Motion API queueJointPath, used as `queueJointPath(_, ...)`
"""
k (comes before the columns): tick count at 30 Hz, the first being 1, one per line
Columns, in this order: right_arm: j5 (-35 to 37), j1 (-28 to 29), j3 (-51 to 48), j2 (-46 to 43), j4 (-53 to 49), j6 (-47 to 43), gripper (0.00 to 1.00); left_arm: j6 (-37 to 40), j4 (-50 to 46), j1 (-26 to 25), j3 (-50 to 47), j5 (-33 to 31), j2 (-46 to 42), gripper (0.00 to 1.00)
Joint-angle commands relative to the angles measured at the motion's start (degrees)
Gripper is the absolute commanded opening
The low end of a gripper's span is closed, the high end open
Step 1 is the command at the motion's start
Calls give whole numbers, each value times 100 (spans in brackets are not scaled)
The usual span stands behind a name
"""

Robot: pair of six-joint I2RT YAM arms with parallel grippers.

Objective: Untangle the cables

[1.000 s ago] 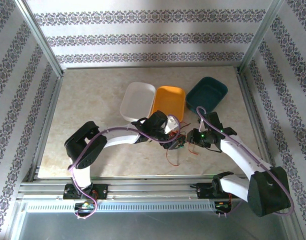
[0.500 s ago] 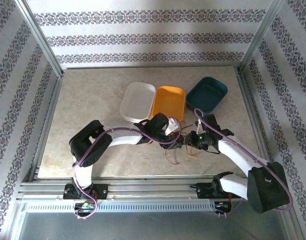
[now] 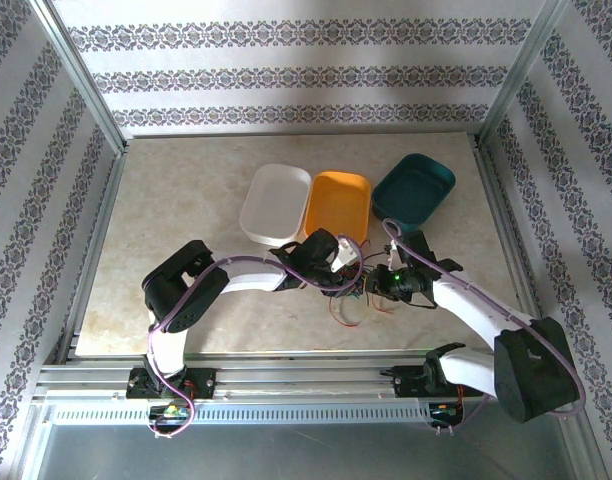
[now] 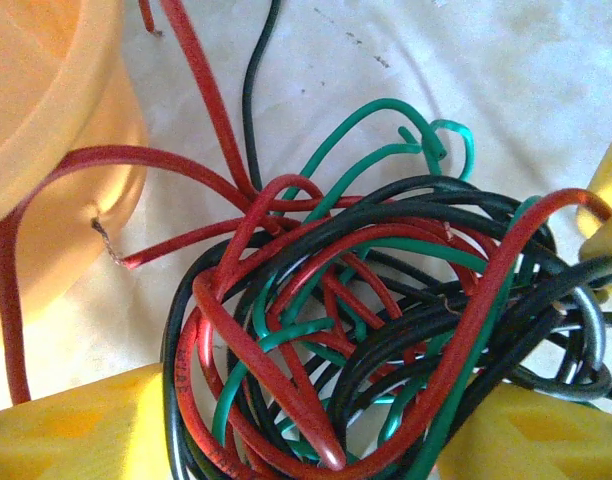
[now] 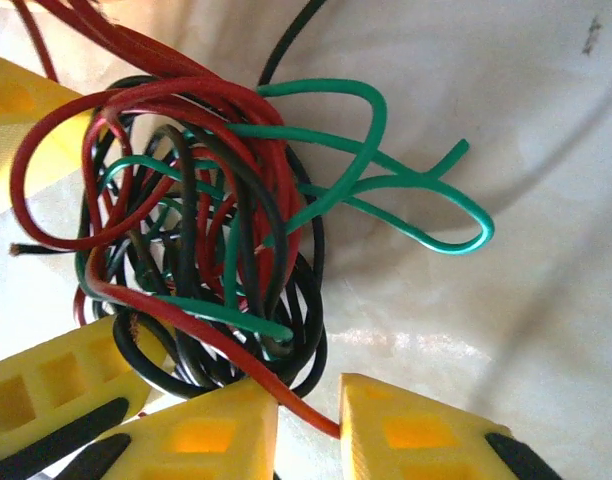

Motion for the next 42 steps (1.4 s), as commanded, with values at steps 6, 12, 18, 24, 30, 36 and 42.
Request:
queueJointPath(6,179,83,187,325,158,-31,0,64,72,-19,-256,-438,99,65)
queueJointPath(12,473,83,616,-715,-524,-144,0,17,348,25,-468,-603,130,65)
queueJointPath(18,651,58,1315,-1516,-799,-175,0,-20,340,108,-589,-610,204,65)
queueJointPath(24,1228,48,2163,-1731,-797,-208,0,-153,427,166,-774,-674,187,65)
queueJointPath(30,1885,-66,2934,-1867,-597,-337,0,-229,437,166,-876,-714,161,66)
queueJointPath(36,2155,-294,3558,-1958,-233,-442,0,-296,394,166,-919,-728,126,65)
queueJointPath(42,2140,-458,4270,-1726,68,-625,0,-320,358,166,-977,-774,126,64)
